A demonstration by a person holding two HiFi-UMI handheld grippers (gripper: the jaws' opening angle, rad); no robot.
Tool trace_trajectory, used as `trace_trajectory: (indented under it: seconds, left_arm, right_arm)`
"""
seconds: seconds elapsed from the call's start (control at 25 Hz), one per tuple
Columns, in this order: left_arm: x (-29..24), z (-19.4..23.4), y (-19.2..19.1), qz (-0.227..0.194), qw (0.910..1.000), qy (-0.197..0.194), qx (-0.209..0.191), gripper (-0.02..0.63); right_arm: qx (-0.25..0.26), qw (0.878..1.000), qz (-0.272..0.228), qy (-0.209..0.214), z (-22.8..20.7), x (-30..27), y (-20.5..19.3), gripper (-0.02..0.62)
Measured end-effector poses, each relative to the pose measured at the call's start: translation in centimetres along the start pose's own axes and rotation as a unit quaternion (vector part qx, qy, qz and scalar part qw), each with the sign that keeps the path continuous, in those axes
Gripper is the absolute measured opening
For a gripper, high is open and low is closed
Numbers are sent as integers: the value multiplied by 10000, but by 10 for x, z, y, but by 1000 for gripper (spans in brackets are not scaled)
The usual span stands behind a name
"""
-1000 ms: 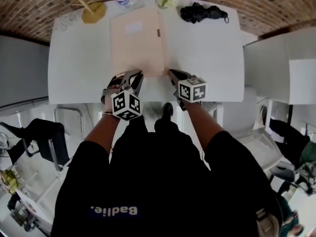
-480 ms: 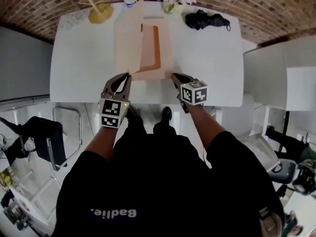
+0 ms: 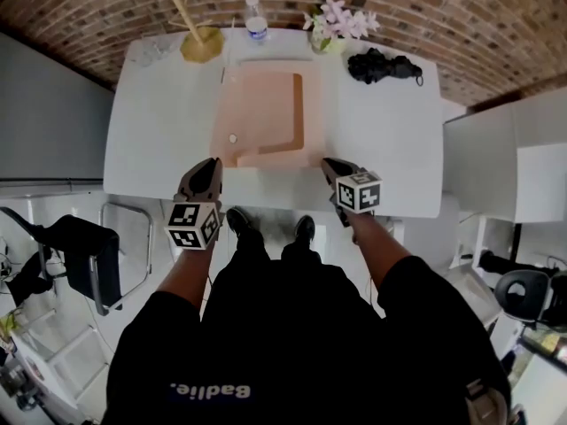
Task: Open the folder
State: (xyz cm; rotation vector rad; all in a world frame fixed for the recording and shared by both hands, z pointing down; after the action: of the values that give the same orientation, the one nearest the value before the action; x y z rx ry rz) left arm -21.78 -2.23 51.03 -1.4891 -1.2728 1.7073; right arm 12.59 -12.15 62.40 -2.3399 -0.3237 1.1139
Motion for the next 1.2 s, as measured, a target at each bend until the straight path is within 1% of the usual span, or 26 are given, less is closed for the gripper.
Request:
trace_trajectory:
  seconds: [0.2, 0.36, 0.44, 0.76, 0.96, 1.2]
  left_arm:
    - [12, 21, -18, 7, 9978, 275, 603, 6]
    - [21, 46, -35, 78, 9911, 527, 1222, 5]
    - [22, 54, -42, 116, 9875, 617, 1448, 3]
    - [21, 81, -74, 303, 9779, 897, 1862, 5]
    - [18, 98, -98, 440, 9659, 1093, 2304, 5]
    - [13, 112, -117, 446, 9545, 1180, 2704, 6]
  right_arm:
    - [44, 10000, 36, -58, 2, 0, 0, 28]
    - [54, 9999, 31, -113, 4, -2, 1, 28]
    - [90, 9998, 37, -147, 5, -1, 2, 28]
    - [140, 9994, 17, -331, 8, -1, 1, 28]
    - [124, 9987, 17, -488, 10, -2, 1, 28]
    - [145, 9977, 28, -655, 13, -3, 3, 28]
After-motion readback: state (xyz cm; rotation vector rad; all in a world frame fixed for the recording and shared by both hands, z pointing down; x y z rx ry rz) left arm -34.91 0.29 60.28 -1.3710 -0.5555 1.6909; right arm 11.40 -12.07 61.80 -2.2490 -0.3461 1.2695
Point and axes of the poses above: the fingertips, and each gripper's own axes: x backward along the fingers, z to its left, y out of its top, the point moved 10 cm from there along x, backward along the fingers, and after that the axes turned 15 degrees about -x, right-handed, at the moved point
